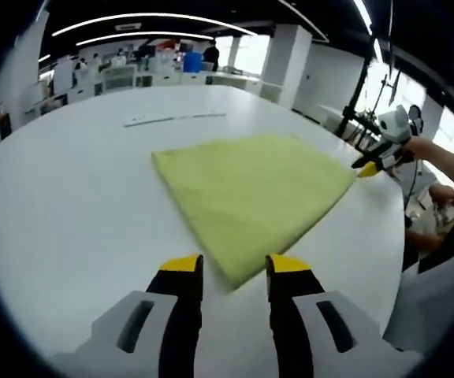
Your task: Fold the garment on the visible template until the final outline fits inside the template.
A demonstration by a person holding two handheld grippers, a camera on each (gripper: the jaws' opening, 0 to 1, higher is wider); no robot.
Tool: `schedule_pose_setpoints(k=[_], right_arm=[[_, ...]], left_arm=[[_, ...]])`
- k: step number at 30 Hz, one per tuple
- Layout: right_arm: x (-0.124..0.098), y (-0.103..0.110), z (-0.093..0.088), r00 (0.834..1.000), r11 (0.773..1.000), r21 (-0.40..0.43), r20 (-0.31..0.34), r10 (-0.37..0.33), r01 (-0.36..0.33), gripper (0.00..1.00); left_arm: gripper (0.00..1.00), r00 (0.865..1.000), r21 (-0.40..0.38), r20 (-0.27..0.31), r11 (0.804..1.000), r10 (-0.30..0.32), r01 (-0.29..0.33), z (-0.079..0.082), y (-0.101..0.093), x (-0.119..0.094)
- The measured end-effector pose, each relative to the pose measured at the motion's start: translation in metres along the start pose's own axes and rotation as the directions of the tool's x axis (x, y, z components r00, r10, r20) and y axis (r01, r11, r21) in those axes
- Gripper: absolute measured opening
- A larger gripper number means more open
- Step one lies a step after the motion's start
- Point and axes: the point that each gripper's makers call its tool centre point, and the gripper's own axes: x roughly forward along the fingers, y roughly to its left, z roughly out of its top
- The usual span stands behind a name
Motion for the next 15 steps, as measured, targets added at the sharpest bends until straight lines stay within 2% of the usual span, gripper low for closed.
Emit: schedule_pose_setpoints(k=[8, 15], right_arm=[[0.0045, 0.0011, -0.0066, 1.000, 1.000, -0.004, -0.011, 0.002, -0.002, 0.16], [0.0047, -0.0032, -0.0093, 0.999, 0.999, -0.029, -0.024, -0.028, 0.027, 0.08]], left_arm=[[0.20, 1.000, -0.017, -0.004, 1.000, 0.001, -0.001, -0.0080, -0.0008, 0.0032], [0.13, 1.000, -0.036, 0.005, 0.999, 0.007, -0.007, -0.0099, 0.0001, 0.0042]])
